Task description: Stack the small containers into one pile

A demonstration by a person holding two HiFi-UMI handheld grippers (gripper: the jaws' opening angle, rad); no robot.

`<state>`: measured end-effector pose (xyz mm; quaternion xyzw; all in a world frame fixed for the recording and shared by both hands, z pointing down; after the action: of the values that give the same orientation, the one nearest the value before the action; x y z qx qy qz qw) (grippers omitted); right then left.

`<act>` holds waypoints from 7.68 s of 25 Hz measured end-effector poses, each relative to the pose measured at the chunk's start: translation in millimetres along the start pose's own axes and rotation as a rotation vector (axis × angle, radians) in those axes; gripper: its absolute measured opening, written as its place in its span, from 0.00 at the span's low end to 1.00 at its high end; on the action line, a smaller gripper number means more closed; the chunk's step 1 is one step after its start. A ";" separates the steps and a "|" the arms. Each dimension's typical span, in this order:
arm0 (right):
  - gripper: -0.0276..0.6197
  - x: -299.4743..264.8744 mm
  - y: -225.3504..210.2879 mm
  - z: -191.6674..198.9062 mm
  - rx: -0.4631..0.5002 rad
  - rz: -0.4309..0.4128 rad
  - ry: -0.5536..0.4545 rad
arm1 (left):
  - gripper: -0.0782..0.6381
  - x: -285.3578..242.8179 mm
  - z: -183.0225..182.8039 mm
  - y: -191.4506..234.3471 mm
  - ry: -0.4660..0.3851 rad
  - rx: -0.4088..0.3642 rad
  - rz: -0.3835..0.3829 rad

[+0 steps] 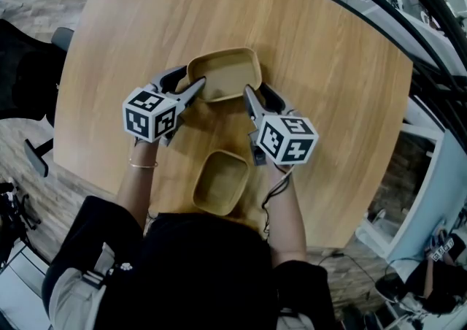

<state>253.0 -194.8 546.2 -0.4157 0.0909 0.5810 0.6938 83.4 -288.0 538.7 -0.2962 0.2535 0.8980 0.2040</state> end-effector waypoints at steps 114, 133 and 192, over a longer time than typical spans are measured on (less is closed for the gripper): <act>0.27 160.1 71.7 68.6 0.078 -0.081 -0.076 | 0.38 137.7 80.1 -159.0 -0.004 -0.135 -0.007; 0.27 155.8 76.8 79.9 0.112 -0.109 -0.035 | 0.38 148.5 109.1 -169.4 0.009 -0.094 -0.028; 0.28 137.1 85.7 105.9 0.184 -0.135 0.070 | 0.38 157.0 183.9 -206.6 0.110 0.006 0.017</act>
<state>181.9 -24.2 489.8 -0.3755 0.1396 0.5074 0.7629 -5.0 14.8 497.8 -0.3424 0.2695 0.8812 0.1831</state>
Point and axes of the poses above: the fingertips, and each gripper's own axes: x backward along the fingers, y to its left, z out of its underside, the point moved 5 cm from there along x, backward along the fingers, and after that the axes turned 7 degrees about y, right-handed, at the moved point
